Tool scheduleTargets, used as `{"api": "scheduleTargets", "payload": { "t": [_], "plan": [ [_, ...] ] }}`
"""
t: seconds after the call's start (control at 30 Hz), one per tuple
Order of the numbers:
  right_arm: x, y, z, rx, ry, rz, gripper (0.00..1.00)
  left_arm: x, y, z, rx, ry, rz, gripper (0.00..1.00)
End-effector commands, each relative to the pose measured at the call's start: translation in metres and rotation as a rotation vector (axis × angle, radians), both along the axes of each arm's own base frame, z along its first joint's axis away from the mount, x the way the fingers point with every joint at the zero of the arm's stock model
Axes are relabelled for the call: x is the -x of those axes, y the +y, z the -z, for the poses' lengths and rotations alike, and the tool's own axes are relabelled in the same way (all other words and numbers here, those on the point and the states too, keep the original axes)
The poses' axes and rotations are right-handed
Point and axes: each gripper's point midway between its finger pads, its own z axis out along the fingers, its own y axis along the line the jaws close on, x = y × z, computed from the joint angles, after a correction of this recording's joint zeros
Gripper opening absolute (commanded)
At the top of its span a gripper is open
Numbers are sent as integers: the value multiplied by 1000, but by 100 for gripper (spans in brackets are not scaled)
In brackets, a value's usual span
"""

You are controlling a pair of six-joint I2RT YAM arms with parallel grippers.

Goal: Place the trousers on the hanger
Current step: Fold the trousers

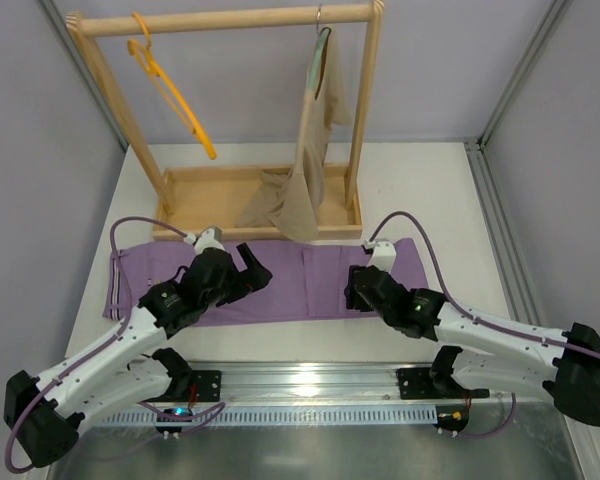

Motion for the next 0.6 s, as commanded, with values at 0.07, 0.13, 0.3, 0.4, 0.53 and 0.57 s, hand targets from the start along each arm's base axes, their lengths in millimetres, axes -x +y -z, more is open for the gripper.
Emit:
{"api": "scheduleTargets", "payload": {
  "t": [0.07, 0.13, 0.3, 0.4, 0.53, 0.57],
  "plan": [
    [-34, 3, -25, 141, -87, 25, 54, -2, 5, -4, -11, -29, -4, 100],
    [-39, 17, -16, 149, -68, 4, 56, -2, 8, -5, -22, -31, -6, 100],
    [-54, 21, 2, 223, -42, 79, 56, 0, 18, -12, -42, -50, -30, 100],
    [-60, 20, 12, 268, -44, 105, 55, 2, 22, -15, -41, -60, -40, 100],
    [-66, 22, 18, 298, -44, 120, 53, 6, 32, -18, -47, -73, -58, 100],
    [-66, 23, 22, 305, -39, 117, 53, 6, 33, -19, -48, -75, -61, 100]
  ]
}}
